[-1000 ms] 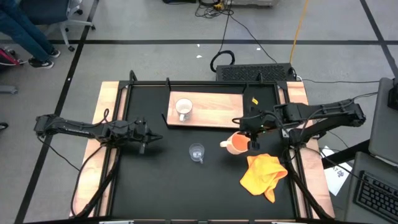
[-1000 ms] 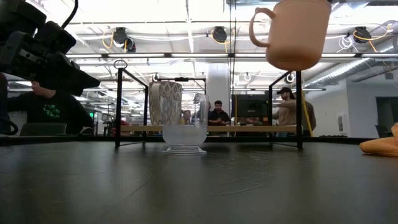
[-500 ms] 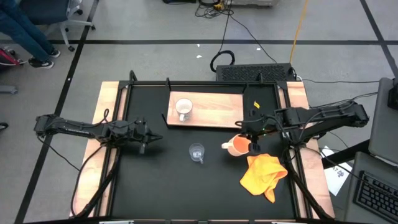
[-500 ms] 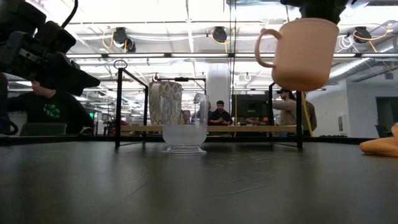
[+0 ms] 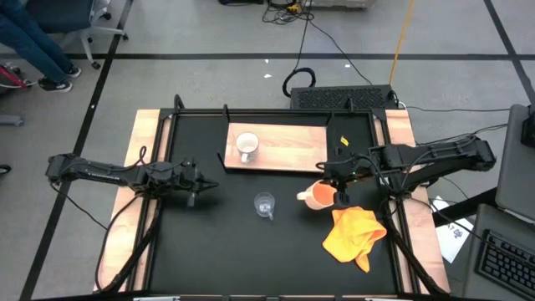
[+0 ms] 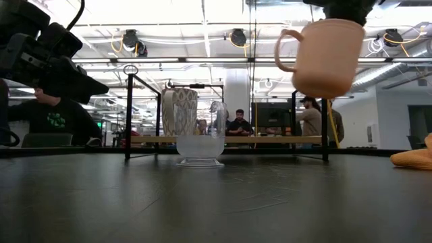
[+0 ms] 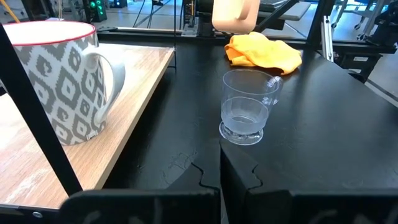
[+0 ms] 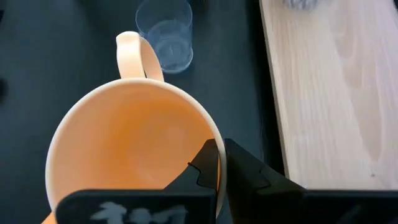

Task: Stack small to large cups/mugs on shelf
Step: Put the orange mug on the shelf

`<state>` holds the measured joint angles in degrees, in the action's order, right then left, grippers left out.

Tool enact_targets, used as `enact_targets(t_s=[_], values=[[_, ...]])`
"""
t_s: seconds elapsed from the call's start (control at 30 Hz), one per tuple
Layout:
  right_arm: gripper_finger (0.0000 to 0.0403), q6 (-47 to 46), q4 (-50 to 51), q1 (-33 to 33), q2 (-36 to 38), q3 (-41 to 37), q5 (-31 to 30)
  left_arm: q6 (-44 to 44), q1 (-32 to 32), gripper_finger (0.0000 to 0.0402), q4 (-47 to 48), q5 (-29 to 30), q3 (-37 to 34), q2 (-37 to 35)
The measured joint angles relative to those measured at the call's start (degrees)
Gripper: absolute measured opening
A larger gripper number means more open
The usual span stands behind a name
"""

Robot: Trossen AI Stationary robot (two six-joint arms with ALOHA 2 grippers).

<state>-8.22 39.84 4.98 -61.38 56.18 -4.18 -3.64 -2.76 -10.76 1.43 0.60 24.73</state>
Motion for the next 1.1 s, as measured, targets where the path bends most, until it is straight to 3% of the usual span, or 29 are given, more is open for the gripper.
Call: enact_targets(t_s=[0.23,0.5,0.73,1.1], values=[[0.0004,4.59,-7.25,-6.0,-2.75,0.0,8.79,-0.16,0.0,0.0001,0.01,0.0,0.0,0.0],[0.0004,8.45,-9.8,-11.19,-7.41,0.13,14.75,-0.11,-0.01,0.0001,0.24,0.0,0.0,0.0],[0.0004,11.31,-11.84,-14.3,-9.78,0.86,18.07,0.31,-0.01,0.0001,0.26,0.0,0.0,0.0],[0.0004,15.75,-7.81,-16.65,-17.13,9.52,18.22,0.31,0.0,0.0001,0.48,0.0,0.0,0.0]])
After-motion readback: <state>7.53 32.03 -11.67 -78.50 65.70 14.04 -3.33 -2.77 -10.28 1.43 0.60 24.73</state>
